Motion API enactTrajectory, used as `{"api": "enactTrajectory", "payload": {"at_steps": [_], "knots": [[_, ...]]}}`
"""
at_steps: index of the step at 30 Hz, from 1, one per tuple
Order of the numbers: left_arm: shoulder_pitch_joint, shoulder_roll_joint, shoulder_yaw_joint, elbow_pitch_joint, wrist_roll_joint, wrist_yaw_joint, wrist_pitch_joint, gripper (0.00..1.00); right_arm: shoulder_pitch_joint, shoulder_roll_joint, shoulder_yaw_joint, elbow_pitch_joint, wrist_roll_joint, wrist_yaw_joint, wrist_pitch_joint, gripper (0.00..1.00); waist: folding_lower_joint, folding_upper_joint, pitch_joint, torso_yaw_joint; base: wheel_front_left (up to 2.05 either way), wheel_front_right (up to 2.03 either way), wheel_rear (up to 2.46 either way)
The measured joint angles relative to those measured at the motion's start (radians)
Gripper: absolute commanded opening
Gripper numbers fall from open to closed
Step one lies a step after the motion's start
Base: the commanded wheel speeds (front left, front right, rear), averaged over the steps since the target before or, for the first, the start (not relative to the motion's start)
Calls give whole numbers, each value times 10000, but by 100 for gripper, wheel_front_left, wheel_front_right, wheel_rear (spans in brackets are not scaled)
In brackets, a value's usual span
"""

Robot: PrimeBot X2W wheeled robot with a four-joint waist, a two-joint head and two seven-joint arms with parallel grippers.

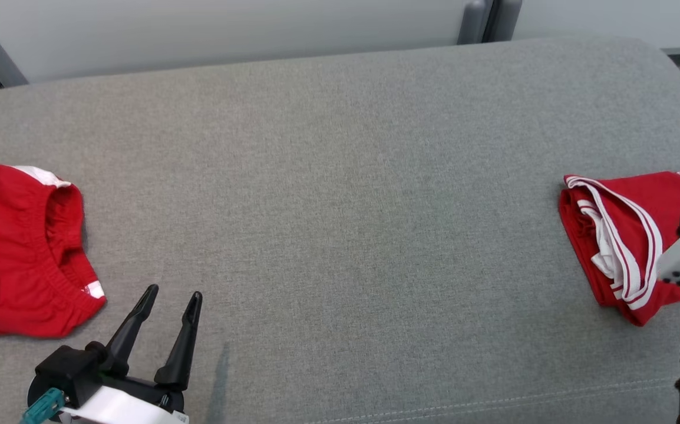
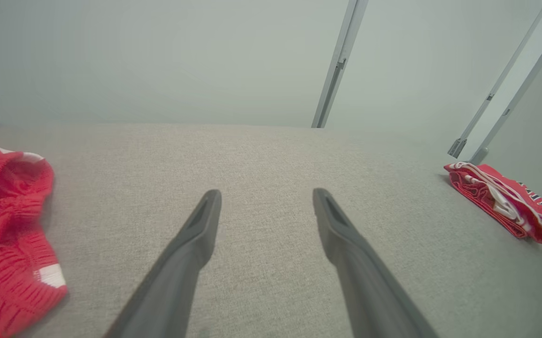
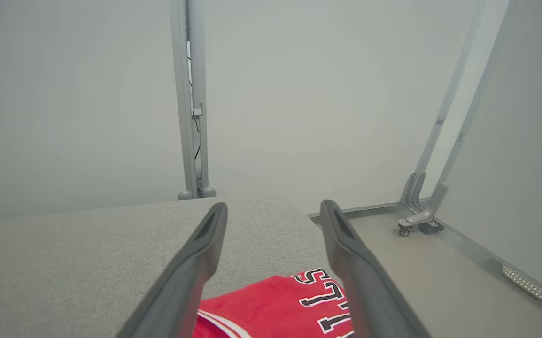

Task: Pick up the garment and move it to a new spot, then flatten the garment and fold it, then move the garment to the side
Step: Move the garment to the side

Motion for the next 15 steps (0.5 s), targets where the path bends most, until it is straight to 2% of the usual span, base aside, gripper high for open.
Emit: {"api": "enactTrajectory", "payload": {"at_steps": [2, 8, 15], "knots": [[7, -349, 274, 456, 324, 0, 0, 100, 688, 6, 993, -278, 963, 0, 0, 100, 0, 0, -437, 57, 0, 0, 0], [73, -934, 844, 1273, 1118, 0, 0, 100, 2234, -10, 2752, -1076, 2036, 0, 0, 100, 0, 0, -1187, 245, 0, 0, 0], [150, -1453, 1425, 1856, 1584, 0, 0, 100, 3071, -2, 3745, -1726, 2477, 0, 0, 100, 0, 0, -1574, 508, 0, 0, 0]]}}
